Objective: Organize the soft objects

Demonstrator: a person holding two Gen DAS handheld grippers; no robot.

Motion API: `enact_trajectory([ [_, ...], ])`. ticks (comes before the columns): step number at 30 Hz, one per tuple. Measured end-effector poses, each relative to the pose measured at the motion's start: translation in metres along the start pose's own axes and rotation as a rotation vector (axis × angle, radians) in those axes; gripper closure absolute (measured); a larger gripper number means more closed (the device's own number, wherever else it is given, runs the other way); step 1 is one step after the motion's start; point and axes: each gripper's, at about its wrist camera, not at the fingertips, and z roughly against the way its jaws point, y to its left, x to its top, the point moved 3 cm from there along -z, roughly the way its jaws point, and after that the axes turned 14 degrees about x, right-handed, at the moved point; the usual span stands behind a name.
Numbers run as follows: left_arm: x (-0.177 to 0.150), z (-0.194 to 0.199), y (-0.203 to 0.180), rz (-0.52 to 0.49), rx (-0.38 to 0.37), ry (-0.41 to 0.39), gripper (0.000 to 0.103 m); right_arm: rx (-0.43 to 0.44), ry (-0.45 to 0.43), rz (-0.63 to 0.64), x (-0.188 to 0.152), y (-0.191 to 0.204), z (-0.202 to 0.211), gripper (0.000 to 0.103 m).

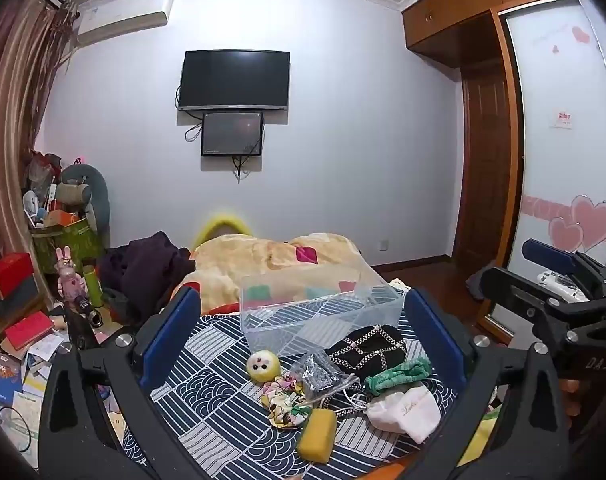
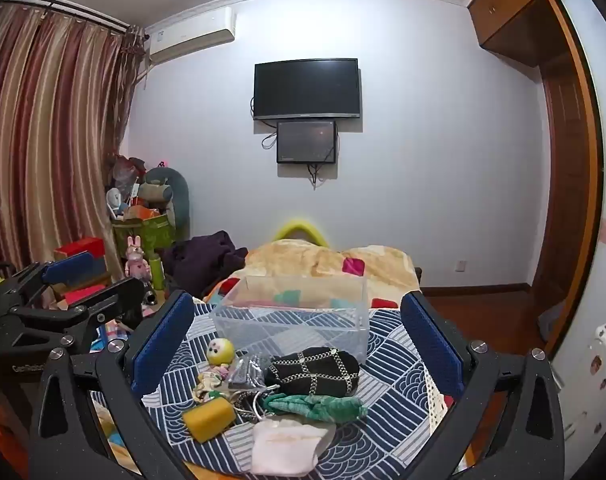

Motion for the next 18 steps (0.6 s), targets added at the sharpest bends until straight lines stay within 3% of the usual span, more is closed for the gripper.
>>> enact_trajectory([
  [18, -0.001, 0.006, -0.005, -0.018, -0.002, -0.034, 0.0, 0.004, -0.003, -0.011, -0.001, 0.0, 0.002, 0.0],
])
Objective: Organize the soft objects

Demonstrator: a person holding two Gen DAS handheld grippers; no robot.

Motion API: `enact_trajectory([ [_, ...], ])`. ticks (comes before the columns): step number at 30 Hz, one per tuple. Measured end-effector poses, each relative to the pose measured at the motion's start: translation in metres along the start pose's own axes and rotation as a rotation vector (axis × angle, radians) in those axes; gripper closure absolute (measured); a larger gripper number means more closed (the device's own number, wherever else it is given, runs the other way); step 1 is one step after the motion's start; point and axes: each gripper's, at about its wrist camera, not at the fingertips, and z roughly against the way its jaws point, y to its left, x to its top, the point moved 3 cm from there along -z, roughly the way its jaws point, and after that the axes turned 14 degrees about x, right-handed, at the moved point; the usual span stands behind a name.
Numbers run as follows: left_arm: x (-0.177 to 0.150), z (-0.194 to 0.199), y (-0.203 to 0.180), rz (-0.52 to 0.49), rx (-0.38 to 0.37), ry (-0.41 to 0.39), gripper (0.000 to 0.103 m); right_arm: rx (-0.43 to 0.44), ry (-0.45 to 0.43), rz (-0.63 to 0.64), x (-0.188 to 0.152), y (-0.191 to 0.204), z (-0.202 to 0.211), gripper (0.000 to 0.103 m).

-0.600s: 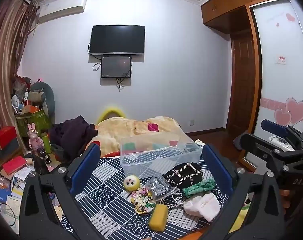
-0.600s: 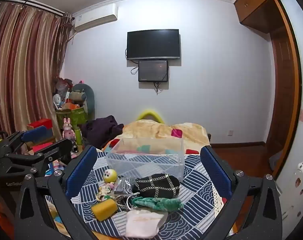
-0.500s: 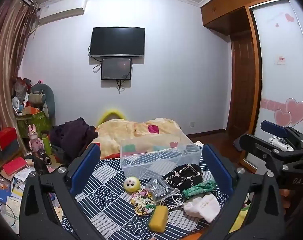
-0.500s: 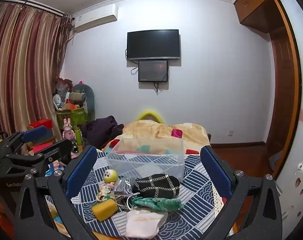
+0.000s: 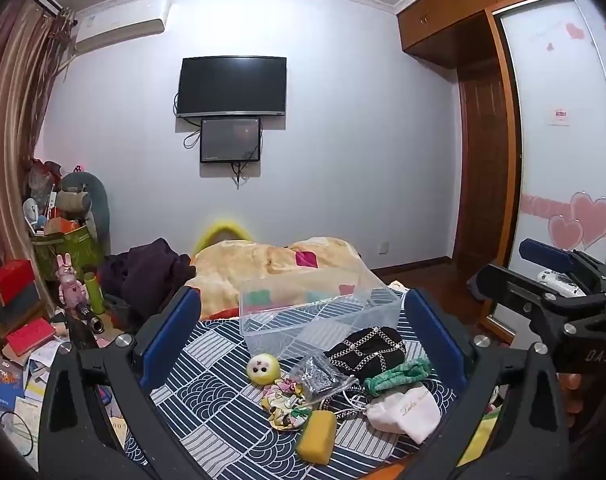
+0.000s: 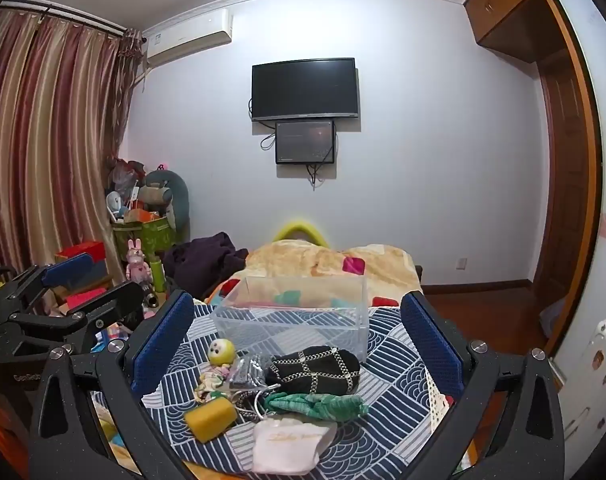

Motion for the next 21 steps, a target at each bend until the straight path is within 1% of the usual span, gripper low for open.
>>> enact_trajectory([
  [21, 0.0024, 0.0009, 0.0008, 0.0, 0.001, -0.009, 0.0, 0.003, -0.008, 0.007, 0.0041, 0.0065, 0.0038, 0.0],
])
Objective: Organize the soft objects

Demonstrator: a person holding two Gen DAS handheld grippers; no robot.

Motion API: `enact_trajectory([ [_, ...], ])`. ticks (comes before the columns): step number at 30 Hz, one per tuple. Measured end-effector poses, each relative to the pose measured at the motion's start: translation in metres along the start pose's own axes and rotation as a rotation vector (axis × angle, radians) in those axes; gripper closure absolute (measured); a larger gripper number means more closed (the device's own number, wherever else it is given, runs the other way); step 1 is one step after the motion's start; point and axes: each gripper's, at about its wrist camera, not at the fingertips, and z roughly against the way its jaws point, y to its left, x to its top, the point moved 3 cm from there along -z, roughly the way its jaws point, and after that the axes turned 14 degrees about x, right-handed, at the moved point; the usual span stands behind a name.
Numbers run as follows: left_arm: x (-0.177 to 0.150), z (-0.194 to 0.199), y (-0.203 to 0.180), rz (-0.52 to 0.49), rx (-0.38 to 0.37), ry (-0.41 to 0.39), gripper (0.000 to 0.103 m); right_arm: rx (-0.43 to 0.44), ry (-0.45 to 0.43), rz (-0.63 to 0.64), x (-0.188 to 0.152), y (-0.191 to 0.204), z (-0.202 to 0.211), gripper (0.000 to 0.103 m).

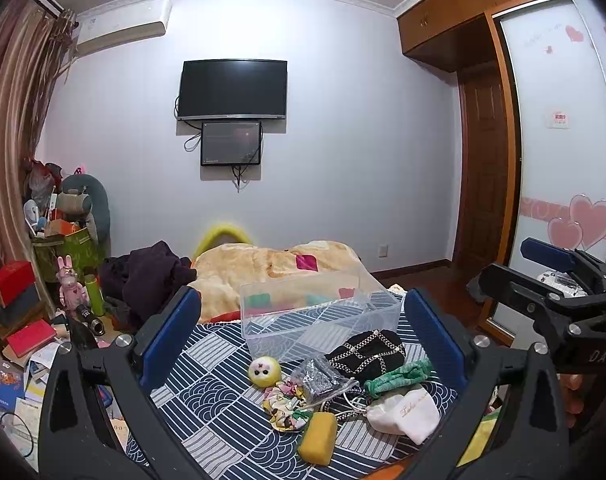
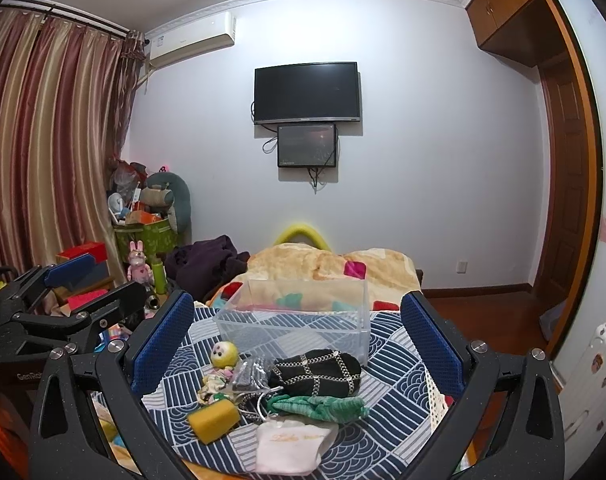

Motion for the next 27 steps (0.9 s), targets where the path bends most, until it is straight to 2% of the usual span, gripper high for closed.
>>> enact_trajectory([
  [27, 0.0013, 0.0056, -0.001, -0.002, 0.001, -0.011, 0.0, 0.003, -0.011, 0.008, 0.0026, 0.004, 0.0025, 0.0],
])
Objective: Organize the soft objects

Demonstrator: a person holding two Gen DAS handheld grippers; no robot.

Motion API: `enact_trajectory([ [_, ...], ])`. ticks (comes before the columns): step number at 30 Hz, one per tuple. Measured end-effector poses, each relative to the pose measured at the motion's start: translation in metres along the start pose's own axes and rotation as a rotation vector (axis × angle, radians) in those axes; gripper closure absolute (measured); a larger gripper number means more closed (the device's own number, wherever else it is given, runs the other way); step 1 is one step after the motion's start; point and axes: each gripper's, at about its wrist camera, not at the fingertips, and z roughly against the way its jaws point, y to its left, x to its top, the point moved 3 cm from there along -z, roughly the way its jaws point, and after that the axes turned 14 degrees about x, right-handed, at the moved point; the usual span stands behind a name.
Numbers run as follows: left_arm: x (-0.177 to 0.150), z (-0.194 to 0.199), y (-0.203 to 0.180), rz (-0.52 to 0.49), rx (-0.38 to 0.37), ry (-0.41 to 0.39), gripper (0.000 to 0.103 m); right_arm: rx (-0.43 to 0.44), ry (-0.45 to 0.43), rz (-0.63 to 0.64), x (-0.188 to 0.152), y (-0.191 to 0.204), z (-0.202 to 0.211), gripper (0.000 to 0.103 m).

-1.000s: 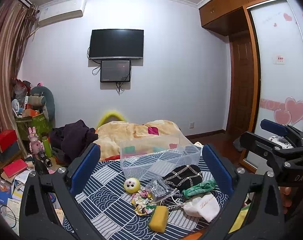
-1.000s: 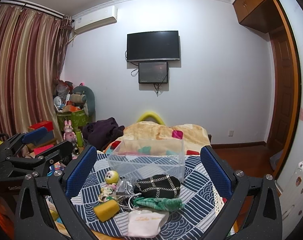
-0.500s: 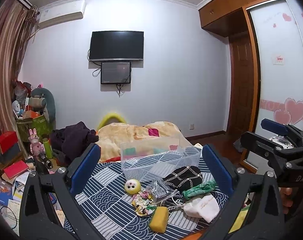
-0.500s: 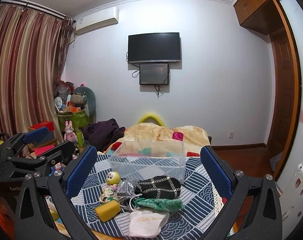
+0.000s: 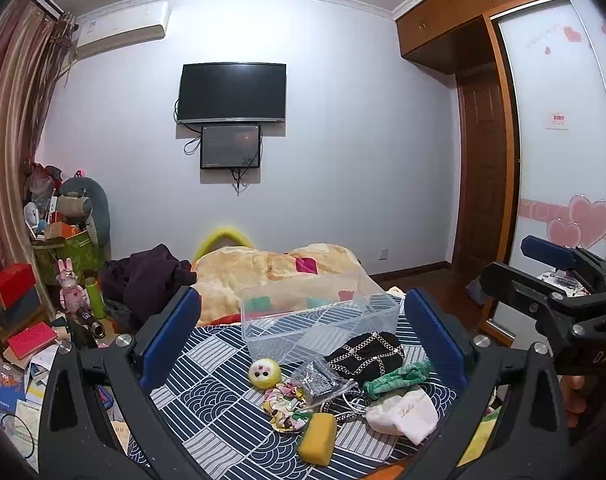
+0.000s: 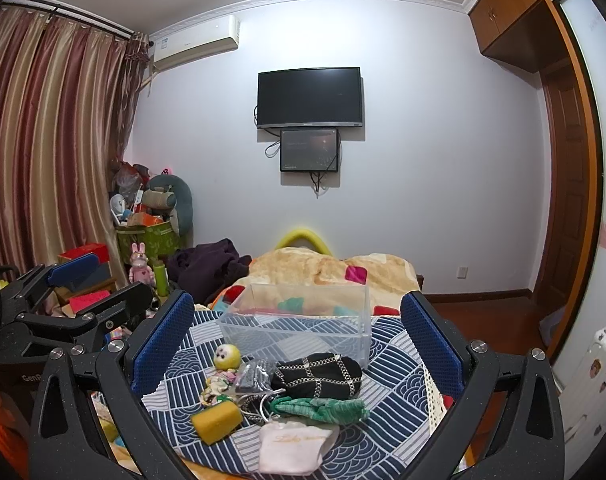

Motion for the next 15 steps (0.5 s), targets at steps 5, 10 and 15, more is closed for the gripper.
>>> enact_trajectory([
  [5, -0.0002, 0.0002, 0.0001, 0.003, -0.003, 0.001, 0.0, 0.0, -0.003, 0.001, 0.0001, 0.0004, 0.0004, 0.0],
  [10, 0.0, 0.0001, 0.0001, 0.002, -0.002, 0.0, 0.0, -0.001, -0.004, 0.001, -0.0003, 0.0005, 0.0005, 0.0],
  [15, 0.0, -0.0002, 0.0005, 0.003, -0.005, 0.001, 0.0, 0.0, -0.005, 0.0, -0.0002, 0.0016, 0.0004, 0.0],
])
